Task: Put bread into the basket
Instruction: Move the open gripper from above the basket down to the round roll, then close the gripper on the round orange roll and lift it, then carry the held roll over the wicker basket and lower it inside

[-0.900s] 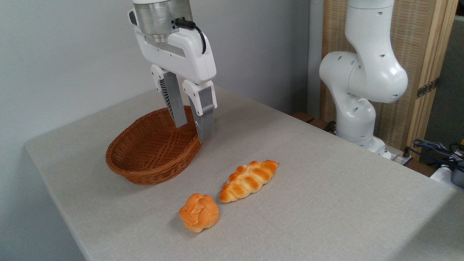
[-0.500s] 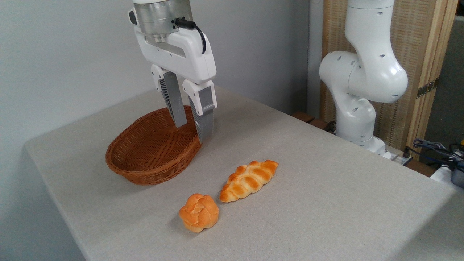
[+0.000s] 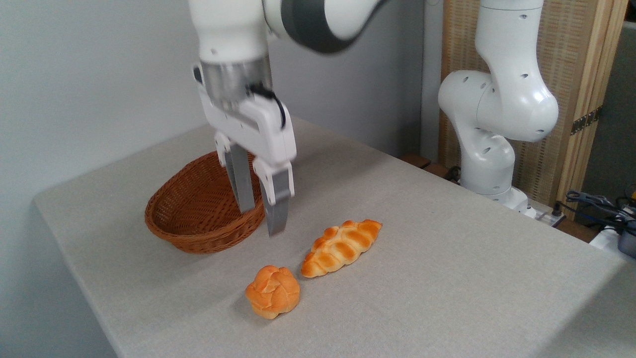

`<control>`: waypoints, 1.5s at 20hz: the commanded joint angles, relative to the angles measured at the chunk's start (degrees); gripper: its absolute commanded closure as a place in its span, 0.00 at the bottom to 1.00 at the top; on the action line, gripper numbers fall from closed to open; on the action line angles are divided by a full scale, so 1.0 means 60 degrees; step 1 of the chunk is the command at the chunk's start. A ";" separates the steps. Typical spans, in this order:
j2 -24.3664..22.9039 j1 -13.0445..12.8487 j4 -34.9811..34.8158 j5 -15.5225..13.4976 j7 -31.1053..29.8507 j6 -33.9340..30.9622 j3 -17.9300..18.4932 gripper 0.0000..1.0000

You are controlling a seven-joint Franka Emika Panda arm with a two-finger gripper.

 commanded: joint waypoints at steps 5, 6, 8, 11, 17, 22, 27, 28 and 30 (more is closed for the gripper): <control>0.0278 -0.0067 -0.2120 0.0932 0.0343 0.3127 0.0474 0.00; 0.0526 -0.0067 -0.2106 0.1122 0.0372 0.3361 0.0561 0.00; 0.0777 -0.0082 -0.2135 0.1052 0.0300 0.3684 0.0620 0.00; 0.0792 -0.0082 -0.2135 0.1037 0.0343 0.3700 0.0635 0.32; 0.0954 -0.0082 -0.2135 0.1037 0.0358 0.3685 0.0635 0.72; 0.0895 -0.0082 -0.1960 0.1007 0.0358 0.3539 0.0620 0.72; 0.0939 -0.0096 -0.0982 0.0352 0.0300 0.2387 0.0489 0.73; 0.0939 -0.0096 -0.0485 -0.0159 0.0242 0.1946 0.0329 0.73; 0.0895 -0.0096 0.0788 -0.1083 0.0008 0.0544 0.0137 0.73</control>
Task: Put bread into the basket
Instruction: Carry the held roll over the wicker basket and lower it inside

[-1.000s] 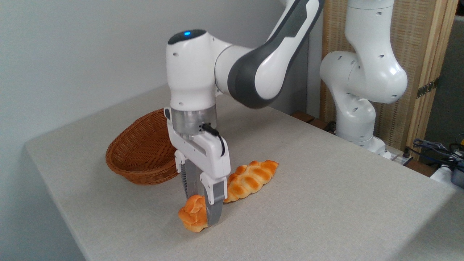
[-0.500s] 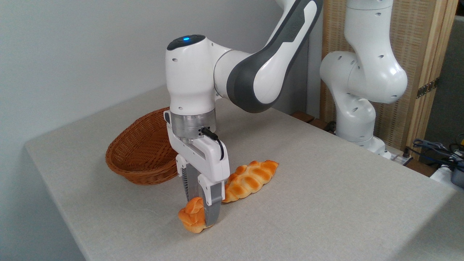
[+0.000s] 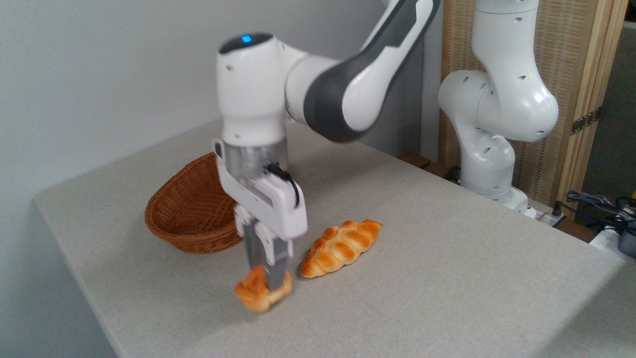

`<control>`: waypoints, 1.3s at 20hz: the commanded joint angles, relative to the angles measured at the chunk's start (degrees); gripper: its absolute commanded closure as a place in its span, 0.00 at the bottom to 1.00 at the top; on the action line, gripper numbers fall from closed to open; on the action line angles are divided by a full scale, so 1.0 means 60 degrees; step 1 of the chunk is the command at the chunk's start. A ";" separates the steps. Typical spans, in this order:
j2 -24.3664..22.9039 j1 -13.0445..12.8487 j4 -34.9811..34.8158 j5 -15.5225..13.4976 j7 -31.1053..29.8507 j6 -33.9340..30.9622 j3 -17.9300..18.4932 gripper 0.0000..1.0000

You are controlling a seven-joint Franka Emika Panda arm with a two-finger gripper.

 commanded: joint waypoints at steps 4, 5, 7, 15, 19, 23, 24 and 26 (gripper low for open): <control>0.0085 -0.0063 0.2938 -0.1712 -0.1698 -0.3261 -0.1255 0.72; 0.0143 -0.0063 0.2938 -0.1712 -0.2109 -0.3232 -0.1650 0.71; 0.0521 -0.0135 0.2894 -0.1639 -0.2449 -0.3159 -0.2252 0.66; 0.1520 -0.0429 0.2777 -0.1537 -0.3153 -0.1884 -0.2650 0.00; 0.1535 -0.0429 0.2791 -0.1229 -0.3168 -0.1884 -0.2650 0.00; 0.1506 -0.0429 0.2806 -0.1127 -0.3153 -0.1884 -0.2621 0.00; 0.1448 -0.0429 0.2820 -0.1010 -0.3139 -0.1899 -0.2592 0.00; 0.1127 -0.0429 0.2879 -0.0383 -0.2964 -0.2103 -0.2431 0.00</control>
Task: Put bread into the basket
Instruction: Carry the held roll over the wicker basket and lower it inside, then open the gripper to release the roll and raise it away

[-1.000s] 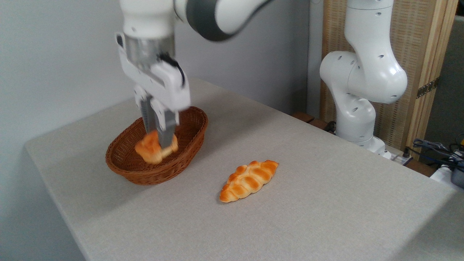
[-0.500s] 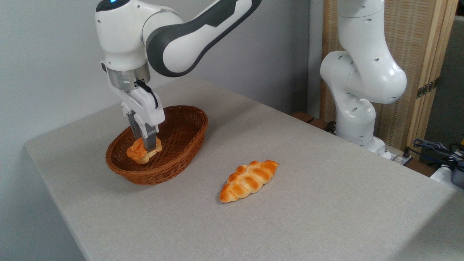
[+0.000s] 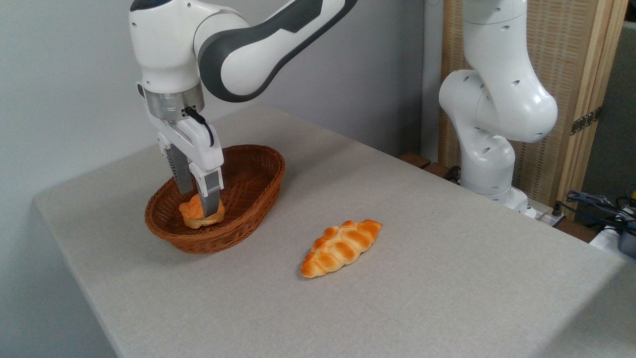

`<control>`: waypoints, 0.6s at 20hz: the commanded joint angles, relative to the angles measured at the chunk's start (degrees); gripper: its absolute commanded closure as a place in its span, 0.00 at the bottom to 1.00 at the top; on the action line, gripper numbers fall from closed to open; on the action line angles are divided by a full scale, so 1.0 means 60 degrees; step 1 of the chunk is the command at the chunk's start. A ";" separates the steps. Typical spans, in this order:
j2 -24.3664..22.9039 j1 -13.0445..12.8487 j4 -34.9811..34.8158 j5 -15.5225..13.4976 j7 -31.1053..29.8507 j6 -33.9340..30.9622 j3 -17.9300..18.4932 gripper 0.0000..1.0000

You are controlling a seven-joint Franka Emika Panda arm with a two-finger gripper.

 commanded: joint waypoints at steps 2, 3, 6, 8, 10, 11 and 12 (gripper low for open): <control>-0.0890 -0.0049 0.0156 0.0835 0.0526 -0.0977 0.0789 0.00; -0.1110 -0.0049 0.0316 0.0850 0.0862 -0.1445 0.1052 0.00; -0.1141 -0.0020 0.1412 0.0821 0.2063 -0.3363 0.1800 0.00; -0.1156 0.0010 0.1767 0.0791 0.2315 -0.3880 0.2225 0.00; -0.1170 0.0010 0.1856 0.0689 0.2315 -0.3911 0.2606 0.00; -0.1170 0.0025 0.1914 0.0689 0.2330 -0.4027 0.2651 0.00; -0.1170 0.0039 0.1987 0.0703 0.2330 -0.4158 0.2652 0.00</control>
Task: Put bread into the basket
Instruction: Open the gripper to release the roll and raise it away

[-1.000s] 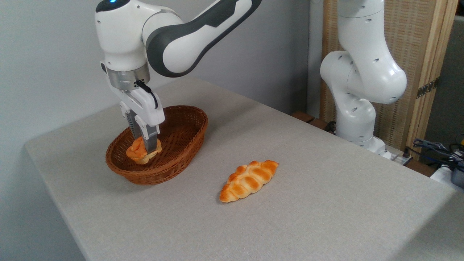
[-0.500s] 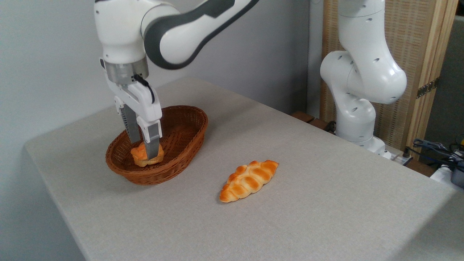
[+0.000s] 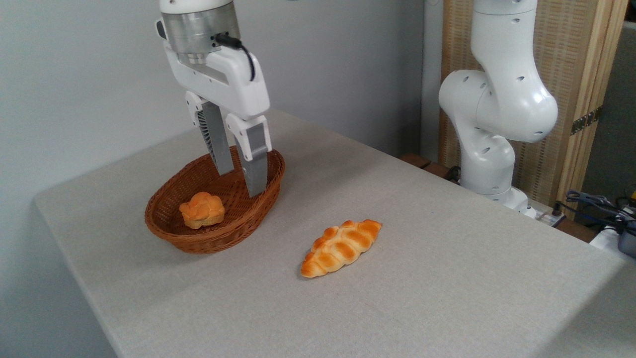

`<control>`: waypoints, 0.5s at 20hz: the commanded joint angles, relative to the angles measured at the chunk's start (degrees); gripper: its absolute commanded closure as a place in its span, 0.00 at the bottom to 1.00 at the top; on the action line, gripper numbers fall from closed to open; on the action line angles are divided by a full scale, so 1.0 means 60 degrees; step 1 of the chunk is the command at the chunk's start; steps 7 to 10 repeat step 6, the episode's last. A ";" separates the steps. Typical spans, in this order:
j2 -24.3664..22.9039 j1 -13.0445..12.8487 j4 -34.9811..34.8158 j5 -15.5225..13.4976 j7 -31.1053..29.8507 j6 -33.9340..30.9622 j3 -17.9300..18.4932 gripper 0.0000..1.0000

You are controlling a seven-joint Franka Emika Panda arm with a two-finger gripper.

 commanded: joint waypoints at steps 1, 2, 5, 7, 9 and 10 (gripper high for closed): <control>0.0181 -0.0038 0.0406 -0.0058 0.0101 -0.0499 0.0204 0.00; 0.0181 0.0035 0.0407 -0.0058 0.0101 -0.0543 0.0190 0.00; 0.0122 0.0197 0.0407 -0.0087 0.0101 -0.0602 0.0190 0.00; 0.0122 0.0197 0.0407 -0.0116 0.0115 -0.0602 0.0175 0.00; 0.0122 0.0197 0.0407 -0.0116 0.0115 -0.0602 0.0175 0.00; 0.0122 0.0197 0.0407 -0.0116 0.0115 -0.0602 0.0175 0.00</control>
